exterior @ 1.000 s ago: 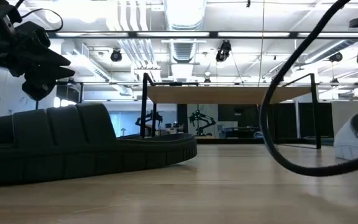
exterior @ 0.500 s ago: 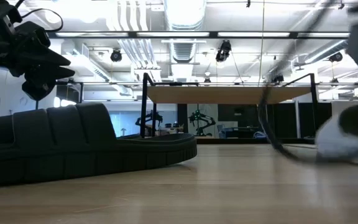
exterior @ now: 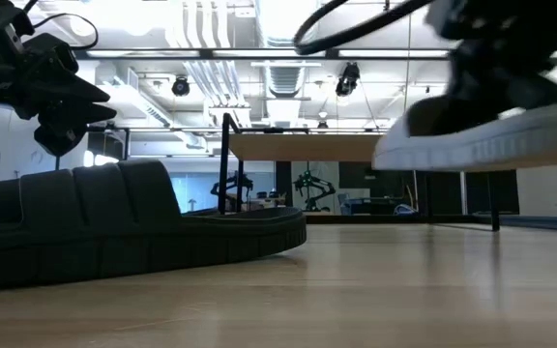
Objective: Pick and place slides into the shelf
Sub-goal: Put the left gray slide under the shelf
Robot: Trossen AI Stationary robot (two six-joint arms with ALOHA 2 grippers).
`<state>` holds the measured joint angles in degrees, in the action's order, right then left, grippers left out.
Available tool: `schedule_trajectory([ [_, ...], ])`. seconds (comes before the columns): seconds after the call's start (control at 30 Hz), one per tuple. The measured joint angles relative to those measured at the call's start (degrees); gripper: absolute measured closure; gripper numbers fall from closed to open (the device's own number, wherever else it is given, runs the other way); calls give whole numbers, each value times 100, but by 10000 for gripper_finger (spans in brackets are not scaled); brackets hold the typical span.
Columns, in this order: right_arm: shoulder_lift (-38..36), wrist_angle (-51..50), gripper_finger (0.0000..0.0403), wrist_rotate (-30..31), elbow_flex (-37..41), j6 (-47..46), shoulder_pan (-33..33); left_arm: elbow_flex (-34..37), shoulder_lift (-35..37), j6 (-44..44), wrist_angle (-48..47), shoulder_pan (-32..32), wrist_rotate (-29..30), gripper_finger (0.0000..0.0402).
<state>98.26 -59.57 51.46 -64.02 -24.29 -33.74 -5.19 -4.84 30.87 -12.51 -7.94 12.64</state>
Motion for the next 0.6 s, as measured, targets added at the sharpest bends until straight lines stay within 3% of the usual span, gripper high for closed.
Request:
schedule_trajectory([
  [0.33, -443, 2608, 391, -848, 696, 2556, 1578, -2, 0, 0, 0, 0, 0, 293],
  [0.6, 171, 3254, 390, -1120, 223, 3350, 2525, -2, 1, -1, 0, 0, -1, 293],
])
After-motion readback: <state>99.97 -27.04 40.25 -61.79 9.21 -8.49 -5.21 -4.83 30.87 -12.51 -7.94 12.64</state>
